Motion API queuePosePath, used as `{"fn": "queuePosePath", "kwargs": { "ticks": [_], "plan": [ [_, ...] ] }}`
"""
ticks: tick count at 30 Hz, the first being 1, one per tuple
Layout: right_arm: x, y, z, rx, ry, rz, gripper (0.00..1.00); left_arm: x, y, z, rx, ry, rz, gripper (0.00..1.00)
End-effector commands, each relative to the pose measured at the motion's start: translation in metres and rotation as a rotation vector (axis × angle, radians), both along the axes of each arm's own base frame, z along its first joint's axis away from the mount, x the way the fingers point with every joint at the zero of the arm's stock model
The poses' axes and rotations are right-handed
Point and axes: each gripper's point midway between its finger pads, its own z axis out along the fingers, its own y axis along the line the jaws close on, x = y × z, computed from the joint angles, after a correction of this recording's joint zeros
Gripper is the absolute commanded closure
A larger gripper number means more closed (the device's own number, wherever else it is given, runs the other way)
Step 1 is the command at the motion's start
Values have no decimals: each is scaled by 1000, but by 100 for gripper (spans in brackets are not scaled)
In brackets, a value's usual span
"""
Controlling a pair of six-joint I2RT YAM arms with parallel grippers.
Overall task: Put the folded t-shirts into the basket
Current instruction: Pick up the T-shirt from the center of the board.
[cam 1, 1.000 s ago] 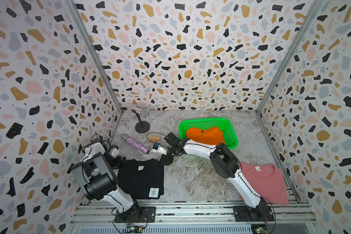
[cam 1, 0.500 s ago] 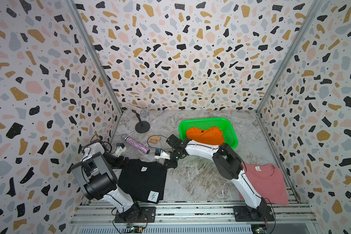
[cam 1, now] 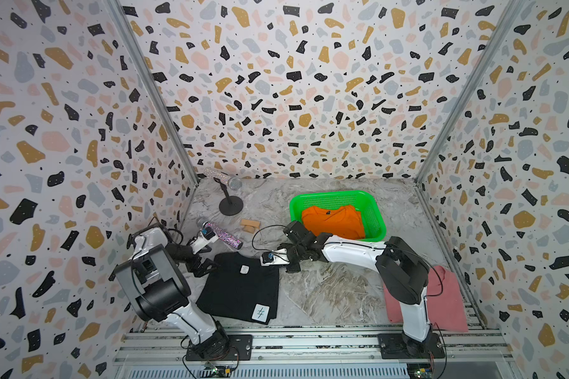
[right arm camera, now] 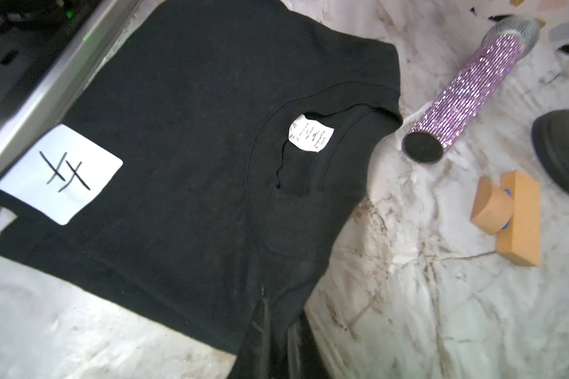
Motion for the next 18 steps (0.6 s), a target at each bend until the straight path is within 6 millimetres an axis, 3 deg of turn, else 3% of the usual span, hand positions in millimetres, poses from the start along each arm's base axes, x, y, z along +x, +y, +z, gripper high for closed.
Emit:
{"fn": "queuePosePath", "kwargs": {
  "ticks": [1,5,7,9,12,18],
  "plan": [
    [-9,10,18,35,-274,123,100,-6,-24,26,-63,-207,-303,0],
    [-15,14,21,63,-365,144,100,-8,-32,19,-35,-232,-514,0],
    [-15,13,24,80,-381,138,100,-6,-35,4,24,-220,-594,0],
    [-31,19,25,90,-386,169,100,-5,-35,-13,100,-208,-664,0],
    [-36,20,28,94,-399,181,100,4,-37,-35,187,-212,-708,1],
    [-54,19,40,152,-428,248,100,13,-35,-47,230,-212,-784,1]
  ]
}}
